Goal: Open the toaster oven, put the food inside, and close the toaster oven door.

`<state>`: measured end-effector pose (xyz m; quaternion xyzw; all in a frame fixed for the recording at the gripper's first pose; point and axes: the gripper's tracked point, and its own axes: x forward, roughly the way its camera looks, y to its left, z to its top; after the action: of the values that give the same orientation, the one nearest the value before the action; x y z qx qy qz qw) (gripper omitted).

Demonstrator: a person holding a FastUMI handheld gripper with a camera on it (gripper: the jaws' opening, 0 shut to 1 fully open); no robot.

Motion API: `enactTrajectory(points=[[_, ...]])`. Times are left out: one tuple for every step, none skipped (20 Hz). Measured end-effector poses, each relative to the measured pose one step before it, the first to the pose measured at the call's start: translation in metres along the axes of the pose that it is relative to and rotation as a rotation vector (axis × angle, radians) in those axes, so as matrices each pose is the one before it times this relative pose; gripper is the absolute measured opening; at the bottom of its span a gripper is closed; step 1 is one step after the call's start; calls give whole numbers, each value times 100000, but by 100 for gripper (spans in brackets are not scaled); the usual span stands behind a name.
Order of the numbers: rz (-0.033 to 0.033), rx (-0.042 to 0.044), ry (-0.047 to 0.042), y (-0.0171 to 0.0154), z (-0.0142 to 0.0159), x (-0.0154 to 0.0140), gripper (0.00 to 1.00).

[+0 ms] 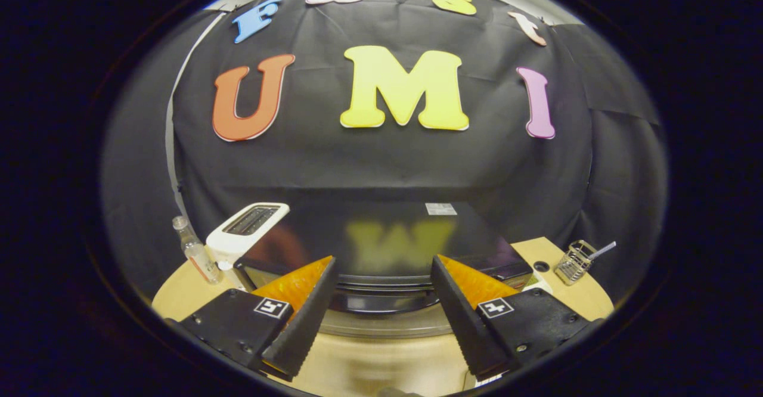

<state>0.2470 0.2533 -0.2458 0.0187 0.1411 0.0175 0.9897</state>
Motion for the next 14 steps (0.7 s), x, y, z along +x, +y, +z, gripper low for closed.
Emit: enactTrajectory(points=[[436, 651, 2134, -80, -567, 71, 100], [-1360, 988, -1887, -125, 444, 213, 100], [22, -762, 1681, 107, -481, -310, 100], [-131, -40, -489, -95, 131, -16, 100], [161, 102, 691, 56, -311, -253, 100], [245, 128, -83, -7, -84, -360, 100], [178, -168, 260, -19, -259, -645, 100], [-2, -139, -9, -39, -183, -515, 100], [-59, -335, 451, 63, -437, -492, 100], [-65, 170, -51, 61, -317, -507, 100], [-70, -20, 590, -88, -410, -382, 100], [41, 202, 228, -77, -294, -509, 100], [98, 242, 810, -21, -430, -453, 100], [32, 587, 712, -25, -371, -486, 100]])
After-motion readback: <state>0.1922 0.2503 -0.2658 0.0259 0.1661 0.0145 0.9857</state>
